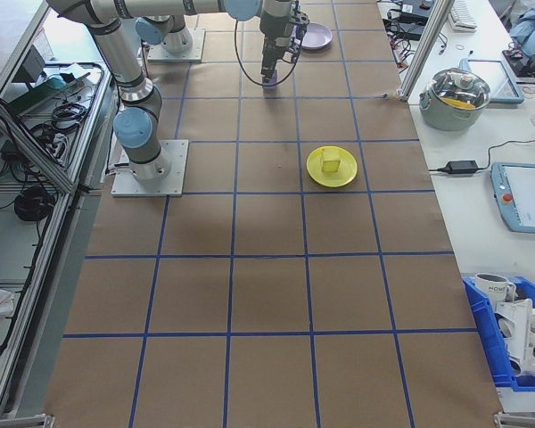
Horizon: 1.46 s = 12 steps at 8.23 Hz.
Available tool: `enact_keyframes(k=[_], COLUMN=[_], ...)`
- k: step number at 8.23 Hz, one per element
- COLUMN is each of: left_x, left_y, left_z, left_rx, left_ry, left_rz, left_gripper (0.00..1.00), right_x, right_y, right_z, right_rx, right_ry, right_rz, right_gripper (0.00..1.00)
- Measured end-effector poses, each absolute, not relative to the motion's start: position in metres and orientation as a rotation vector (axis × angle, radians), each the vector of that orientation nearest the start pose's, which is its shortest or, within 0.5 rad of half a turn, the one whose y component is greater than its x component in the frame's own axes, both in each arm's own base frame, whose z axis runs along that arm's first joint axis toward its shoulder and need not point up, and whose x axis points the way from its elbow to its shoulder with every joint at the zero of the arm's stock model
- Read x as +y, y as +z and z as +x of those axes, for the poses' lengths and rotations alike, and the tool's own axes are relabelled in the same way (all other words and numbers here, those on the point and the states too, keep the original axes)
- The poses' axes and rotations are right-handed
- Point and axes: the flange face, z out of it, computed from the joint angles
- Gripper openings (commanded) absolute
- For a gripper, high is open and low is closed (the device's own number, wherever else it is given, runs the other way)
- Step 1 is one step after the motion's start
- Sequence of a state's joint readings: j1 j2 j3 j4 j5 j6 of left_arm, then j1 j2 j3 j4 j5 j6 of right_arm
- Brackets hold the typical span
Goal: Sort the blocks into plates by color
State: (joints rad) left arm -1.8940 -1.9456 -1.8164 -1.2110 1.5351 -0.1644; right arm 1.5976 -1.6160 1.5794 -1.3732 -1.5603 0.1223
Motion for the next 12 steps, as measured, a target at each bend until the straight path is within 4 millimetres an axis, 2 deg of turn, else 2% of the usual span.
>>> enact_keyframes(k=[1, 2, 3, 4, 5, 7, 8, 9, 10, 11, 12], left_x=[-0.476, -0.488, -0.507, -0.53, -0.552, -0.585, -0.598, -0.61, -0.623, -0.635, -0.643], left_y=[0.225, 0.254, 0.286, 0.315, 0.333, 0.338, 0.335, 0.322, 0.302, 0.28, 0.262], left_z=[-0.296, -0.282, -0.255, -0.215, -0.169, -0.079, -0.045, -0.019, -0.001, 0.009, 0.014], left_rx=[3.074, 3.088, 3.105, 3.116, 3.109, 3.106, 3.106, 3.106, 3.107, 3.105, 3.103], left_ry=[0.412, 0.385, 0.355, 0.314, 0.276, 0.2, 0.143, 0.105, 0.079, 0.057, 0.051], left_rz=[0.242, 0.246, 0.24, 0.225, 0.217, 0.155, 0.114, 0.087, 0.067, 0.056, 0.052], left_gripper=[0.0, 0.0, 0.0, 0.0, 0.0, 0.0, 0.0, 0.0, 0.0, 0.9, 1.0], right_x=[-0.452, -0.452, -0.452, -0.452, -0.452, -0.453, -0.453, -0.454, -0.455, -0.455, -0.456], right_y=[0.488, 0.487, 0.487, 0.487, 0.487, 0.486, 0.486, 0.486, 0.486, 0.486, 0.487], right_z=[0.146, 0.146, 0.145, 0.145, 0.145, 0.146, 0.146, 0.146, 0.146, 0.146, 0.146], right_rx=[3.135, 3.138, 3.14, 3.14, 3.14, 3.138, 3.138, 3.138, 3.138, 3.138, 3.138], right_ry=[0.252, 0.252, 0.253, 0.253, 0.253, 0.252, 0.247, 0.241, 0.234, 0.225, 0.218], right_rz=[0.151, 0.15, 0.15, 0.151, 0.152, 0.153, 0.153, 0.153, 0.153, 0.152, 0.152], right_gripper=[1.0, 1.0, 1.0, 1.0, 1.0, 1.0, 1.0, 1.0, 1.0, 1.0, 1.0])
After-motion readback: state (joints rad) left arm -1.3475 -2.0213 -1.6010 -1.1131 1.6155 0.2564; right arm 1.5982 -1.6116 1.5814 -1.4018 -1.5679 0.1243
